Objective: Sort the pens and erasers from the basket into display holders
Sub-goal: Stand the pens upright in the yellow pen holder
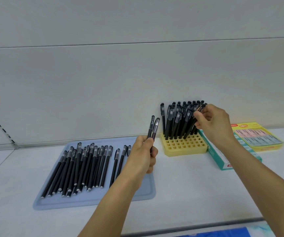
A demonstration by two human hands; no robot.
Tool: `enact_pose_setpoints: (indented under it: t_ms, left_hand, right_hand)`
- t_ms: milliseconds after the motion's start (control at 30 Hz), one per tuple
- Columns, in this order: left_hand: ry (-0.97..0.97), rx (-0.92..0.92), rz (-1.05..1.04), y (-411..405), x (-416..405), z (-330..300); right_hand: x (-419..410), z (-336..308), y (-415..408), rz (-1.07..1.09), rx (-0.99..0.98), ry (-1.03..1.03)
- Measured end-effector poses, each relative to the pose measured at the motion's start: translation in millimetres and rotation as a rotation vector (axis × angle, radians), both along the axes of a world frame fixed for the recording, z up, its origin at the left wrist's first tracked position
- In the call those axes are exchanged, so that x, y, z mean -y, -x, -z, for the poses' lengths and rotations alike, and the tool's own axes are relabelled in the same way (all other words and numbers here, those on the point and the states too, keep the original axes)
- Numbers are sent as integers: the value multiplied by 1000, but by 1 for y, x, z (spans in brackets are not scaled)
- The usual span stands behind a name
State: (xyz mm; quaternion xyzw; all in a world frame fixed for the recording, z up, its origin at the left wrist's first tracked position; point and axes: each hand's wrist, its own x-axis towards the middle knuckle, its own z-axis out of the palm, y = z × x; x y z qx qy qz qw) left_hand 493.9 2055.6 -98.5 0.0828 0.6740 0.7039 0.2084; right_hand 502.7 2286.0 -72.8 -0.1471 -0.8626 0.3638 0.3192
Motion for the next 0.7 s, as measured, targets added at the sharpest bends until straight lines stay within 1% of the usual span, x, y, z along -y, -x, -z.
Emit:
enact_pose_setpoints:
  t_ms: [133, 267, 367, 433, 500, 533, 567, 600, 633, 667, 700]
  left_hand:
    - [-22, -43, 15, -1, 1, 1]
    - [-37, -85, 17, -4, 0, 1]
    - [-48, -117, 11, -6, -1, 0]
    - [-66, -130, 6, -7, -2, -2]
    - [-91, -133, 5, -7, -3, -3]
    - [-105, -129, 4, -7, -5, -3]
    - [-118, -124, 6, -7, -7, -4]
    - [-129, -121, 15, -8, -10, -4]
    - [-137, -121, 32, -9, -13, -4]
    - [-141, -122, 53, -11, -16, -4]
    - [-140, -124, 65, -12, -19, -4]
  right_hand:
    - [-1, -1, 7, -13, 11, -7]
    - [1, 5, 13, -40, 136, -66]
    - [3, 8, 15, -33, 193, -44]
    - [6, 10, 9, 62, 168, -41]
    - [18, 9, -2, 117, 54, 58]
    - [27, 7, -9, 60, 9, 150]
    - [38, 4, -14, -63, 6, 243]
    - [48, 2, -19, -218, 43, 311]
    - [57, 1, -22, -363, 91, 349]
    - [61, 2, -24, -457, 119, 354]
    - [62, 1, -25, -487, 121, 342]
